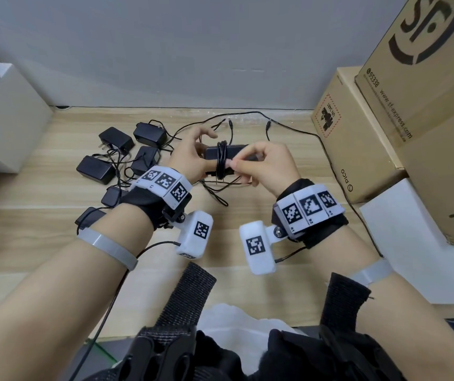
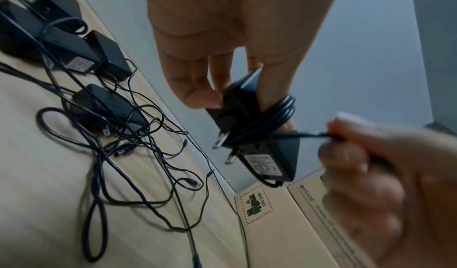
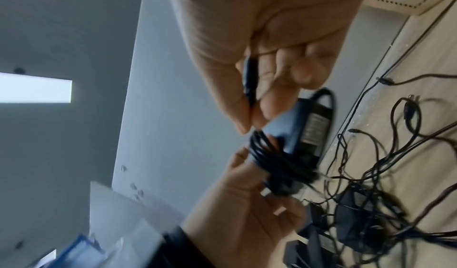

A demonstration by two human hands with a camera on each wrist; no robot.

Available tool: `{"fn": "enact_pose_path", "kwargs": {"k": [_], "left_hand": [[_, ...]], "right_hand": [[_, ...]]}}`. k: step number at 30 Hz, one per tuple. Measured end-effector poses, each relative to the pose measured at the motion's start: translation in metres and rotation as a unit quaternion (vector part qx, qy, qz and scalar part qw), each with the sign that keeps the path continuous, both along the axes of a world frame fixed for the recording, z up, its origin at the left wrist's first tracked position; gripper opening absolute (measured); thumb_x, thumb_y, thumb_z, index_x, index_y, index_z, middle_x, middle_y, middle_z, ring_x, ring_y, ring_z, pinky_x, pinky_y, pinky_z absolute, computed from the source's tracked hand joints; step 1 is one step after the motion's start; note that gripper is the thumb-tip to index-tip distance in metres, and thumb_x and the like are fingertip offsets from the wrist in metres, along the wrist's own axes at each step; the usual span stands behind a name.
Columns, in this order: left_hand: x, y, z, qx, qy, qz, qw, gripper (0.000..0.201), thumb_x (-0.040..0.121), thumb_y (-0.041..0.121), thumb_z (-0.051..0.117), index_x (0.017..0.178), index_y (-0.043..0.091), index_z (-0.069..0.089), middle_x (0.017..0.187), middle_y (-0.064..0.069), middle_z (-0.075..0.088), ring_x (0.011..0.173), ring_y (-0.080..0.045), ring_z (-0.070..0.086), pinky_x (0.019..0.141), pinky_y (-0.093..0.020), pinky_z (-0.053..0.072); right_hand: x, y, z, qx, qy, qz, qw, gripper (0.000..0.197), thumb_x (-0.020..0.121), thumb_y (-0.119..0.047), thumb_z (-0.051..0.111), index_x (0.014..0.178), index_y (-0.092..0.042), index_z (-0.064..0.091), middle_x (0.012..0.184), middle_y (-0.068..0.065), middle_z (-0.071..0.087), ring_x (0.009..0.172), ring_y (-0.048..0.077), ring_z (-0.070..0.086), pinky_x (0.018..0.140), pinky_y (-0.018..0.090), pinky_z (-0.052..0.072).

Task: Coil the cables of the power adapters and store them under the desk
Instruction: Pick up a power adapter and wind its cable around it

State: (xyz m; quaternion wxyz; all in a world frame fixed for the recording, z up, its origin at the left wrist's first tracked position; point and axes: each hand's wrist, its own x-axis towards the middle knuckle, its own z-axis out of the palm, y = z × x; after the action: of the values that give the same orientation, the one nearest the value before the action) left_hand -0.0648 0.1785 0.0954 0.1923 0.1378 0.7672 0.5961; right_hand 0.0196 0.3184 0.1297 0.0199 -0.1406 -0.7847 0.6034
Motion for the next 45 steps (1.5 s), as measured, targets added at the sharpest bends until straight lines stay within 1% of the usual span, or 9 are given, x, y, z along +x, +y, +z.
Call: {"fn": "enact_pose_path", "kwargs": {"k": [3, 6, 12, 18, 23, 28, 31, 35, 45], "left_hand": [[0.006, 0.005, 0.001, 0.003, 0.013, -0.025, 1.000, 0.040, 0.078, 0.007, 0.071, 0.106, 0.033, 0.057, 0.085, -0.002, 0.058, 0.070, -0.017, 0.052, 0.052, -0.028, 0.048], [0.009, 0.009, 0.003, 0.018, 0.001, -0.029, 0.999, 0.045, 0.081, 0.006, 0.068, 0.112, 0.036, 0.056, 0.090, 0.008, 0.056, 0.070, -0.009, 0.054, 0.052, -0.020, 0.051], [0.012, 0.013, 0.004, 0.054, -0.046, -0.032, 0.997, 0.046, 0.084, 0.004, 0.063, 0.119, 0.033, 0.053, 0.106, 0.001, 0.059, 0.074, -0.009, 0.060, 0.054, -0.020, 0.055], [0.013, 0.013, 0.001, 0.068, -0.066, -0.032, 0.995, 0.051, 0.086, -0.001, 0.058, 0.124, 0.032, 0.049, 0.103, -0.003, 0.059, 0.072, -0.011, 0.061, 0.052, -0.018, 0.052], [0.016, 0.014, -0.004, 0.086, -0.077, -0.024, 0.993, 0.049, 0.086, 0.001, 0.061, 0.129, 0.023, 0.052, 0.108, -0.007, 0.058, 0.077, -0.013, 0.062, 0.060, -0.026, 0.058], [0.018, 0.016, -0.003, 0.098, -0.076, -0.015, 0.992, 0.052, 0.087, -0.003, 0.057, 0.133, 0.019, 0.047, 0.111, -0.006, 0.057, 0.075, -0.011, 0.063, 0.059, -0.024, 0.058], [0.019, 0.015, -0.003, 0.090, -0.063, -0.021, 0.994, 0.054, 0.087, -0.005, 0.056, 0.135, 0.018, 0.045, 0.113, -0.005, 0.058, 0.076, -0.012, 0.062, 0.060, -0.024, 0.058], [0.019, 0.013, -0.003, 0.080, -0.046, -0.034, 0.995, 0.057, 0.087, -0.005, 0.055, 0.132, 0.026, 0.042, 0.112, -0.007, 0.055, 0.075, -0.011, 0.061, 0.061, -0.023, 0.058], [0.018, 0.013, 0.003, 0.035, -0.022, -0.076, 0.996, 0.053, 0.090, 0.001, 0.054, 0.139, 0.015, 0.040, 0.115, -0.005, 0.056, 0.087, -0.019, 0.061, 0.065, -0.026, 0.059]], "right_hand": [[-0.006, 0.002, 0.004, -0.101, 0.011, -0.010, 0.995, 0.021, 0.080, 0.004, 0.065, 0.070, -0.014, 0.060, 0.054, -0.001, 0.064, 0.042, 0.005, 0.058, 0.042, 0.014, 0.045], [-0.006, 0.004, 0.001, -0.111, 0.026, -0.032, 0.993, 0.022, 0.083, 0.003, 0.061, 0.071, -0.015, 0.060, 0.052, -0.004, 0.063, 0.044, 0.003, 0.058, 0.043, 0.012, 0.045], [-0.005, 0.002, -0.001, -0.068, 0.048, -0.058, 0.995, 0.020, 0.085, -0.005, 0.062, 0.072, -0.020, 0.059, 0.069, -0.002, 0.064, 0.055, 0.001, 0.060, 0.046, 0.012, 0.044], [-0.003, 0.002, 0.003, -0.057, 0.055, -0.062, 0.995, 0.024, 0.088, -0.006, 0.058, 0.085, -0.024, 0.043, 0.063, 0.001, 0.063, 0.052, 0.011, 0.056, 0.047, 0.019, 0.045], [-0.007, -0.002, 0.004, -0.004, 0.051, -0.075, 0.996, 0.019, 0.086, -0.008, 0.060, 0.075, -0.022, 0.056, 0.054, 0.001, 0.058, 0.044, 0.004, 0.052, 0.045, 0.018, 0.046], [-0.011, -0.001, 0.004, 0.063, 0.026, -0.109, 0.992, 0.019, 0.071, -0.006, 0.065, 0.058, -0.019, 0.059, 0.048, 0.001, 0.057, 0.042, 0.012, 0.051, 0.047, 0.026, 0.047], [-0.012, 0.000, 0.004, 0.093, 0.005, -0.094, 0.991, 0.020, 0.067, -0.007, 0.064, 0.052, -0.021, 0.059, 0.047, 0.001, 0.059, 0.043, 0.012, 0.051, 0.051, 0.028, 0.048], [-0.011, 0.007, 0.004, 0.078, -0.006, -0.029, 0.997, 0.021, 0.075, -0.008, 0.070, 0.061, -0.023, 0.065, 0.051, 0.002, 0.059, 0.047, 0.014, 0.054, 0.049, 0.025, 0.049], [-0.012, 0.013, 0.008, 0.123, -0.023, 0.023, 0.992, 0.018, 0.083, -0.011, 0.067, 0.069, -0.023, 0.063, 0.055, 0.000, 0.060, 0.044, 0.013, 0.050, 0.049, 0.022, 0.049]]}}
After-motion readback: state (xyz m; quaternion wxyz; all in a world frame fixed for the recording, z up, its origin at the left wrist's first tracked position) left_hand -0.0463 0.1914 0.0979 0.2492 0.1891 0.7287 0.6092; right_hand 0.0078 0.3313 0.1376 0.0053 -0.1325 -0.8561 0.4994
